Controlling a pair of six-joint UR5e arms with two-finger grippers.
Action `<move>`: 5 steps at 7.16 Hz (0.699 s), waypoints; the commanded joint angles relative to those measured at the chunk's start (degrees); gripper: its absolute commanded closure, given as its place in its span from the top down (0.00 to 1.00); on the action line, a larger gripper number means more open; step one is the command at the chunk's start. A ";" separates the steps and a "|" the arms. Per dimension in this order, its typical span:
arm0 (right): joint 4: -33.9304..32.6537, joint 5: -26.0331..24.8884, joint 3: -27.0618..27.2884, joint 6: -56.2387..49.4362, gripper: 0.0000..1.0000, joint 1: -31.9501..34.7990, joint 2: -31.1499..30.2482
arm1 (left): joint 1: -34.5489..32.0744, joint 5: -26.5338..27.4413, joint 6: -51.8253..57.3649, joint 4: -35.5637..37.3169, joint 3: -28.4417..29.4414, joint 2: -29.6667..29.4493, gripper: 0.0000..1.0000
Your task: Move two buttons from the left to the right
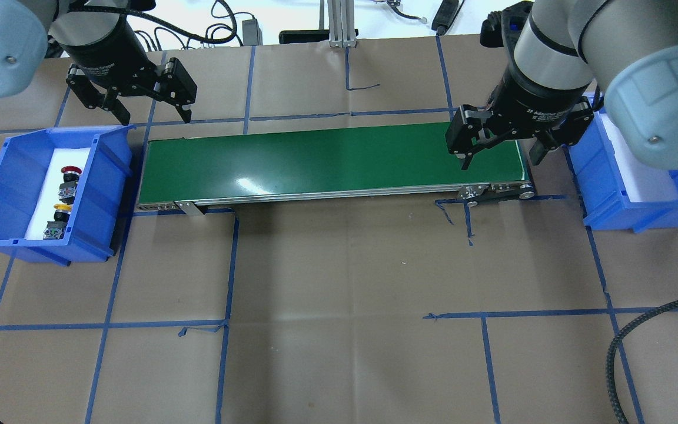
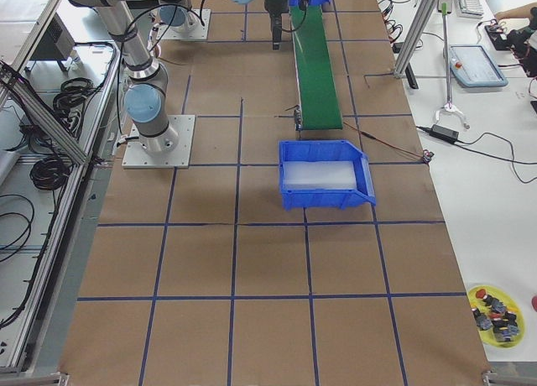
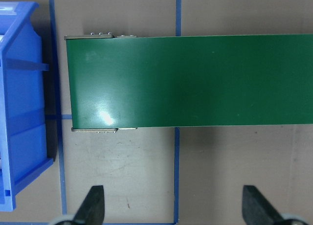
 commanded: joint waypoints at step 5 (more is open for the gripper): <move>0.00 0.00 0.00 0.00 1.00 -0.04 0.00 | 24.03 0.24 23.10 0.71 -1.24 -0.20 1.00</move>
